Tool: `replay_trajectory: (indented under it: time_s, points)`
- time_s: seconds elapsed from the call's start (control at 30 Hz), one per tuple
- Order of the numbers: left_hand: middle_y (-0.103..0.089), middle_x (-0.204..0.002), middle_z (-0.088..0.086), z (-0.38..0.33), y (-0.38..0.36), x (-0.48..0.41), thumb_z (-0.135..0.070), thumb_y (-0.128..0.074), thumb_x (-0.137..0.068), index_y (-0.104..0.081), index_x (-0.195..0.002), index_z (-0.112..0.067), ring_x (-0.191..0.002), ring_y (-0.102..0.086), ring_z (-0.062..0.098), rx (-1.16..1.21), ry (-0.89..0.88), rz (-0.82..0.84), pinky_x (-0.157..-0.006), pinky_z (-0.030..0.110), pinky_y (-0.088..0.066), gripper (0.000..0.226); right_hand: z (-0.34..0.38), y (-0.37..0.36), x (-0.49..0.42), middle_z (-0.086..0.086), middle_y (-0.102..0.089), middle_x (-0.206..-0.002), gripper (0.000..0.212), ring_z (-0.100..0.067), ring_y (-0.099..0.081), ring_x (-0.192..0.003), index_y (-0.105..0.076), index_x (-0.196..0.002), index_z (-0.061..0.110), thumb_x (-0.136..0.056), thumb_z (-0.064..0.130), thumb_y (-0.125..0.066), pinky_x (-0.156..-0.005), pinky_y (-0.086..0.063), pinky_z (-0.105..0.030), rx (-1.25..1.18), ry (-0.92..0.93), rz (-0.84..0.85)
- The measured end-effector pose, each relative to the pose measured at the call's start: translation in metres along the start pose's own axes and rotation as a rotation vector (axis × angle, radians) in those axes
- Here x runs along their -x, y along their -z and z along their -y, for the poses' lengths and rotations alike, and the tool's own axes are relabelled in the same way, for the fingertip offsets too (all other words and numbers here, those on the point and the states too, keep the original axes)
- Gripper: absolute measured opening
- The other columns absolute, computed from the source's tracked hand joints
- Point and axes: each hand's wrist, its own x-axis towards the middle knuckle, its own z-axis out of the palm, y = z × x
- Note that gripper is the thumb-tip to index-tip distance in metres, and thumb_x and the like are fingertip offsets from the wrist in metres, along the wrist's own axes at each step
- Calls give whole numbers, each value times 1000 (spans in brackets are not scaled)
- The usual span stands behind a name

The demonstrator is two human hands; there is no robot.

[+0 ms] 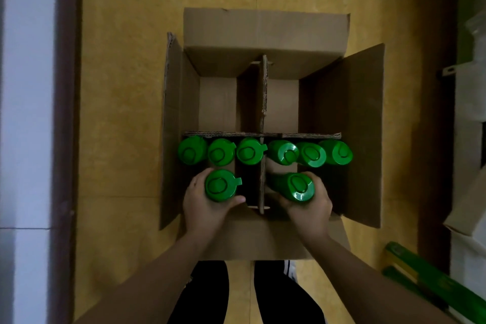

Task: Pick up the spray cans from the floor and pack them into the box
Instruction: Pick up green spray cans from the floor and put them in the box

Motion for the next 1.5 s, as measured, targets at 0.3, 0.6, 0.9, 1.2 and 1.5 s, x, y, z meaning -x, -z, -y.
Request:
replay_trajectory:
  time_s: [0.3,0.6,0.9,1.2,1.5]
  points:
    - [-67,-123,3,27,-56,-25,-32,-99,-53,-63,-127,-17,-120,-58,23,45,40,-38,-100,33,-45,84,-23,-36,-12,-10,-67,-122,70,-21,-62,-115,-61,-129,8,-67,13,-93,-97,-50,-35,-31,-14,-43]
    - [-65,-127,5,24,-68,-27,-32,-97,-56,-63,-130,-16,-122,-58,23,50,-17,-74,-102,46,-50,83,-25,-41,-15,-7,-68,-117,67,-20,-63,-111,-63,-126,11,-66,14,-93,-93,-47,-27,-22,-2,-70]
    - [-58,-129,9,12,-79,-18,-27,-97,-57,-51,-131,-17,-120,-54,27,-65,-65,-43,-93,25,-37,87,-22,-39,-20,-11,-69,-118,61,-24,-63,-114,-64,-126,5,-71,13,-90,-98,-51,-39,-58,0,-39]
    - [-55,-110,-7,4,-77,-10,-32,-92,-65,-47,-121,-26,-103,-54,12,-25,-54,-58,-83,21,-42,72,-20,-31,-15,-4,-68,-120,67,-17,-62,-115,-59,-132,13,-72,13,-89,-98,-51,-24,-105,-32,21]
    - [-49,-126,3,-3,-82,-12,-25,-96,-58,-42,-124,-16,-113,-48,16,-36,-42,13,-89,19,-32,85,-17,-31,-19,-3,-65,-126,69,-17,-59,-119,-55,-135,11,-74,14,-87,-94,-42,-12,-68,12,70]
